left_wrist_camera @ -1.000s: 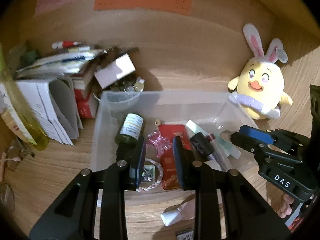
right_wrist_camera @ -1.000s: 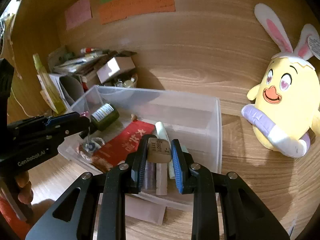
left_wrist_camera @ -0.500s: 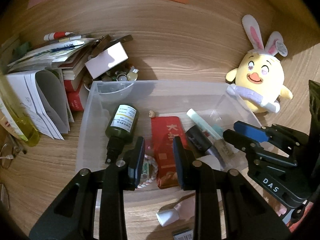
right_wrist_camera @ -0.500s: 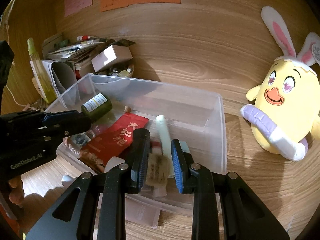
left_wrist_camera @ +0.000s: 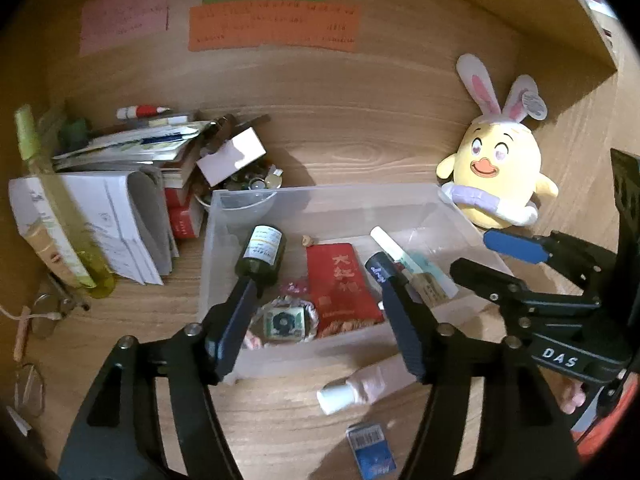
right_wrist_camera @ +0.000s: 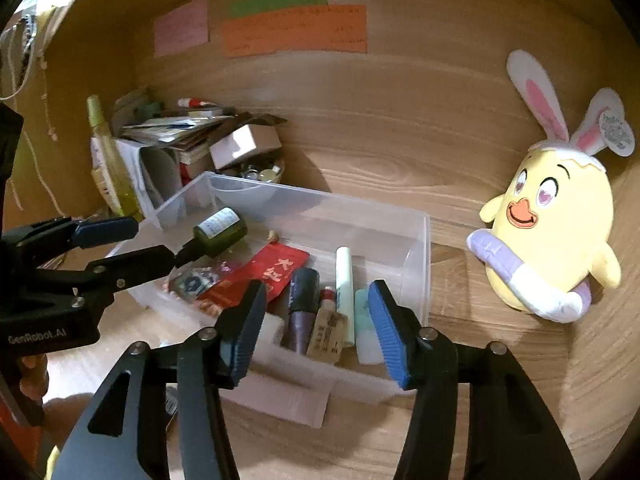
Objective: Organize objects
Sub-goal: 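Withdraw both tools toward the blue card box and pink-white tube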
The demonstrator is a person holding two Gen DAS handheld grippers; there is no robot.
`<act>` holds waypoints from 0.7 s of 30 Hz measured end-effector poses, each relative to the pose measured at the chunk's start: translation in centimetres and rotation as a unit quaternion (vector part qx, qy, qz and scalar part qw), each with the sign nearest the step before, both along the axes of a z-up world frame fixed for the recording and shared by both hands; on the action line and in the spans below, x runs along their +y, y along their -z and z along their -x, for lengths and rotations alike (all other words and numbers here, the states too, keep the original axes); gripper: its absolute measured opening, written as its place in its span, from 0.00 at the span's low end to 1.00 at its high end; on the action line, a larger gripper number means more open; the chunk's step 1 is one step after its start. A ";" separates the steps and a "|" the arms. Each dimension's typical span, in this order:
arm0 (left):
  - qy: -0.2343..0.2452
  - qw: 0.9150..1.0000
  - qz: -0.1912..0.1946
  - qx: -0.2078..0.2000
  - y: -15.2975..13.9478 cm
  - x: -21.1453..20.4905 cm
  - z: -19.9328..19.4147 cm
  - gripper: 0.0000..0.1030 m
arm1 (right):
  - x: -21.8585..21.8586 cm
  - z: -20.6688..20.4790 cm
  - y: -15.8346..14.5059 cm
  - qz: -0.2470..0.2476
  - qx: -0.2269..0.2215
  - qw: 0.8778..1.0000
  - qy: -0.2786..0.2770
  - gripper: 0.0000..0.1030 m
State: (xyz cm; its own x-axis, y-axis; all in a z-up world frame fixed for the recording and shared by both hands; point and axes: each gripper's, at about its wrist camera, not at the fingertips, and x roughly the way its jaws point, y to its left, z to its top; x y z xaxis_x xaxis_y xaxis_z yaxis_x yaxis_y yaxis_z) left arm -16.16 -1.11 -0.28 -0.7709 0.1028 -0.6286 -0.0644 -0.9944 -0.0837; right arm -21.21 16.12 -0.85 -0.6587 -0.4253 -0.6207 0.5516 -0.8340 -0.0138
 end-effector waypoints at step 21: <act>0.050 0.993 0.004 -0.111 6.8 2.0 -5.0 0.68 | 1.5 -4.3 2.7 -0.025 -0.041 0.998 -0.045 0.63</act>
